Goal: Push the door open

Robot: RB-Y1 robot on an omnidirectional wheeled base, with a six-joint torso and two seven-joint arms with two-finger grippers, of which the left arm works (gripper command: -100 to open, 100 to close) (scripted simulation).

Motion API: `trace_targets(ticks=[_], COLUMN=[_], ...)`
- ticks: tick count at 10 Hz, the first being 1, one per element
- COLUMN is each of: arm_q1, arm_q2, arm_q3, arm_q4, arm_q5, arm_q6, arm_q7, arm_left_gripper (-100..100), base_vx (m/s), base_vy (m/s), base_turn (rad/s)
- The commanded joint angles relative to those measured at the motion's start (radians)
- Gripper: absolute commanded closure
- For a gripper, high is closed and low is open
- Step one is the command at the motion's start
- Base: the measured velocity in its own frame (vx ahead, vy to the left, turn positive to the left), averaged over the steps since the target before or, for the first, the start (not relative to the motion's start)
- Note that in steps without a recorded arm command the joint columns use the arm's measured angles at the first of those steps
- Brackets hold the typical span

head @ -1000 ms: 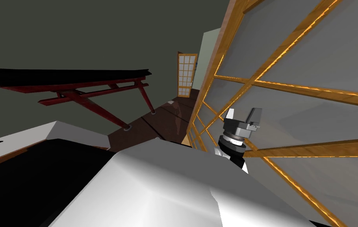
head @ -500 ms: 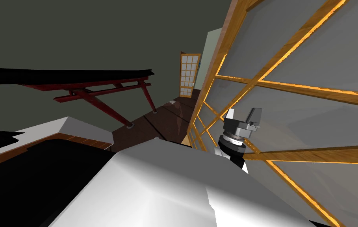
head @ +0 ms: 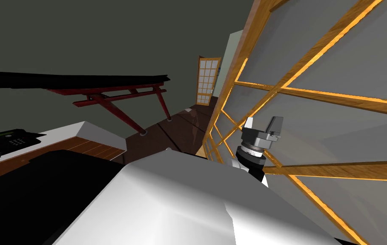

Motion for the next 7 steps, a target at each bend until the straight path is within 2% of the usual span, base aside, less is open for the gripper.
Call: trace_targets(ticks=[1,4,5,6,7], arm_q1=[0.006,0.009,0.009,0.010,0.010], arm_q2=[0.001,0.007,0.007,0.009,0.009], arm_q3=[0.001,0.010,0.010,0.013,0.013], arm_q4=[-0.011,-0.012,-0.012,-0.012,-0.012], arm_q5=[0.009,0.058,0.058,0.073,0.073], arm_q6=[0.019,0.098,0.098,0.122,0.122], arm_q7=[0.034,0.132,0.141,0.176,0.176], arm_left_gripper=[-100,-100,-100,-100,-100], base_vx=[-0.016,-0.021,-0.014,-0.012,-0.013], base_vy=[-0.040,-0.047,-0.034,-0.039,-0.035], base_turn=[0.069,0.132,0.057,0.054,0.041])
